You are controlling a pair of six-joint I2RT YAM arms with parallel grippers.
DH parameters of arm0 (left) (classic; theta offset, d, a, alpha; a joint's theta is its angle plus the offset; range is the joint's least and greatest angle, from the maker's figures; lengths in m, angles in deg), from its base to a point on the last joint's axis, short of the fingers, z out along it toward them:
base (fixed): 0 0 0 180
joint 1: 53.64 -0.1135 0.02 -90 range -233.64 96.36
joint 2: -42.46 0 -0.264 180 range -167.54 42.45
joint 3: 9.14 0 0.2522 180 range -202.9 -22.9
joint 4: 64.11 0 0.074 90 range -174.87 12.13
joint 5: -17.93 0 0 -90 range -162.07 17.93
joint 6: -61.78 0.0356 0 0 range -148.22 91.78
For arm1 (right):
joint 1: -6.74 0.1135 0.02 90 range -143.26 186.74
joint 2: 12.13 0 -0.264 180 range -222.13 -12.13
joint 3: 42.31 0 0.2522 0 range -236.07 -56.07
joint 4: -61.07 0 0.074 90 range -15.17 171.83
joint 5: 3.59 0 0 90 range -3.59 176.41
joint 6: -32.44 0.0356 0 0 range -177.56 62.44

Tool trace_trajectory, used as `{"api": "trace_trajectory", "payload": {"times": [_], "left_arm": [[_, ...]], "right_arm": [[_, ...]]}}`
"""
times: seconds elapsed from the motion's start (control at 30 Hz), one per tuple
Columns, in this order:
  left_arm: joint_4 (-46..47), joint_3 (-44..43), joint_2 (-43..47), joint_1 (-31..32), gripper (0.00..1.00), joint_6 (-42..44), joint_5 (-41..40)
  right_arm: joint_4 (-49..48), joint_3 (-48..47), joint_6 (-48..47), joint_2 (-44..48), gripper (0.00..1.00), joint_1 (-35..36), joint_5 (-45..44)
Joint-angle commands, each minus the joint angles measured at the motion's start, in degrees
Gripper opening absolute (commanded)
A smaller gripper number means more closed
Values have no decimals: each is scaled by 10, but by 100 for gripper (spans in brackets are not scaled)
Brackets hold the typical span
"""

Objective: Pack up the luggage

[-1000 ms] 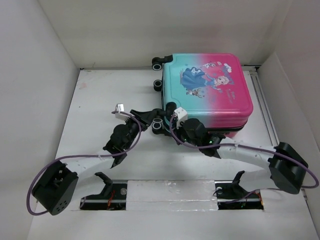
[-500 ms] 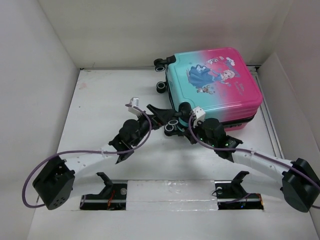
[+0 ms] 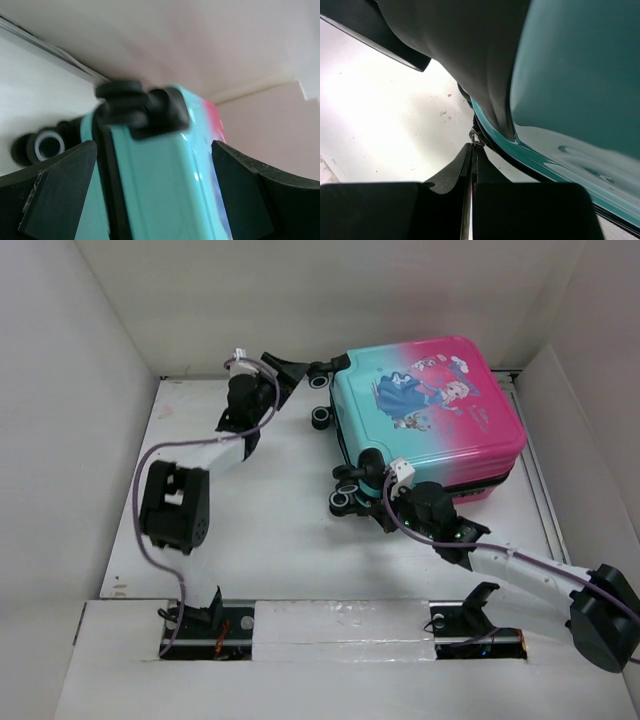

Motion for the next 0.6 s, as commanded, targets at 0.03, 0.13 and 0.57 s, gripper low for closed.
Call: {"api": "trace_trajectory", "payload": {"times": [0.03, 0.13, 0.57], "left_arm": [[-83, -156, -116, -15, 94, -18, 89], [-93, -209, -163, -15, 93, -26, 89], [-40, -340, -294, -15, 81, -101, 131]], "right_arm": [[-83, -10, 14, 24, 0, 16, 84], [-83, -16, 14, 17, 0, 16, 90], [-89, -5, 14, 12, 0, 21, 101]]}}
